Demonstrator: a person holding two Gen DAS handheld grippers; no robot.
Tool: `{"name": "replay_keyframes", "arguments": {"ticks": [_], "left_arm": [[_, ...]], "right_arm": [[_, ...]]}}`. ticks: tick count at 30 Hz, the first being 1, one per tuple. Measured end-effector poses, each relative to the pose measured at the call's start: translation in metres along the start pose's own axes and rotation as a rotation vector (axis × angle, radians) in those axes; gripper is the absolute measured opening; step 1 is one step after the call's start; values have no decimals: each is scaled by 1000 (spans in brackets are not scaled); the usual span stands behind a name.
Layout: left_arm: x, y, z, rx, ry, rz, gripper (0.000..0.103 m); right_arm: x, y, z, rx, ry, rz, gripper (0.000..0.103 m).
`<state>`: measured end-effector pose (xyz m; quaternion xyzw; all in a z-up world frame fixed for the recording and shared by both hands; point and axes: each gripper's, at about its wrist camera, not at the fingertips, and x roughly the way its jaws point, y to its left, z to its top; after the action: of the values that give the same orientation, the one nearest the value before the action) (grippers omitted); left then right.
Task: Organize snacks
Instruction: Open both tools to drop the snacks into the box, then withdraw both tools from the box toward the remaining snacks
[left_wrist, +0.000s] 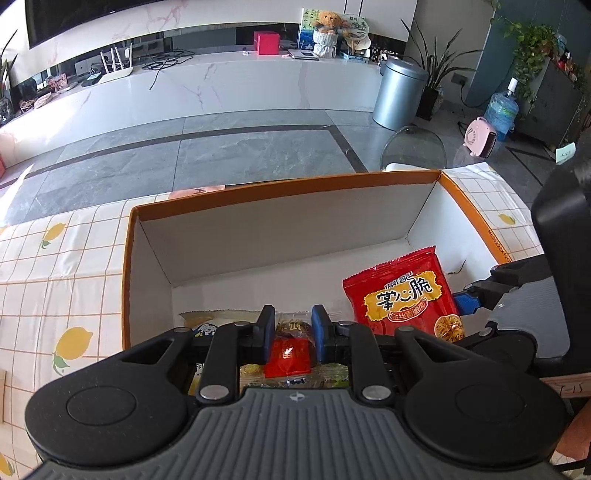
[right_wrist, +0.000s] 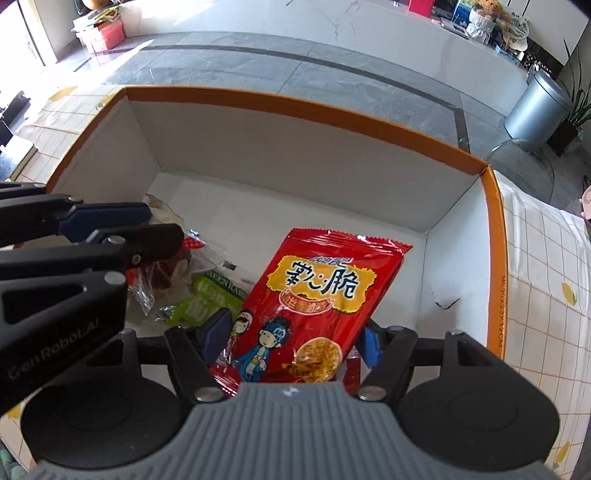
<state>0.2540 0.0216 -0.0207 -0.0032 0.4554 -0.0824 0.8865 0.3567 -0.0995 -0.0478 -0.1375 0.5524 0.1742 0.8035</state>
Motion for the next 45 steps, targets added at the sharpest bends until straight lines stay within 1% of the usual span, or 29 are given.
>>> {"name": "replay_keyframes", "arguments": {"ticks": [6, 7, 10, 13, 15, 16, 18, 20, 23, 25, 28, 32, 36, 38, 39, 40, 45], "left_arm": [[5, -2, 11, 20, 55, 3, 23], [5, -2, 13, 22, 64, 4, 23], [8, -3, 18, 29, 95, 8, 25], [8, 1, 21, -5, 119, -5, 25], [10, 4, 21, -15, 141, -13, 31], [12, 4, 23, -13, 155, -12, 37], [13, 3, 22, -13, 159, -11, 40], [14, 1, 20, -5, 173, 1, 49], [17, -4, 16, 24, 197, 19, 59], [17, -6, 13, 30, 204, 18, 64], [17, -5, 10, 24, 211, 19, 68], [10, -5, 7, 21, 196, 23, 74], [-3, -6, 4, 10, 160, 27, 77], [-12, -7, 0, -2, 132, 27, 77], [-17, -7, -2, -6, 117, 30, 77], [-21, -8, -3, -8, 102, 33, 77], [-48, -13, -13, 1, 23, 53, 77]], "right_arm": [[3, -5, 7, -10, 46, 17, 67], [4, -5, 8, -10, 51, 19, 66], [7, -6, 12, -28, 80, -9, 62], [9, -3, 9, -52, 90, -26, 62], [9, -2, 7, -59, 89, -29, 62], [8, -1, 7, -63, 87, -30, 62], [6, 2, 3, -76, 86, -35, 63], [5, 2, 4, -88, 85, -40, 64], [3, 5, 3, -112, 86, -52, 69], [1, 7, 1, -122, 88, -60, 71], [0, 9, -1, -132, 93, -72, 73], [-5, 8, -6, -136, 88, -76, 73], [-18, 8, -10, -136, 66, -72, 74], [-24, 10, -13, -138, 46, -74, 76], [-28, 12, -14, -139, 33, -77, 82], [-32, 13, -16, -141, 19, -77, 85], [-54, 20, -29, -137, -49, -68, 86]]}}
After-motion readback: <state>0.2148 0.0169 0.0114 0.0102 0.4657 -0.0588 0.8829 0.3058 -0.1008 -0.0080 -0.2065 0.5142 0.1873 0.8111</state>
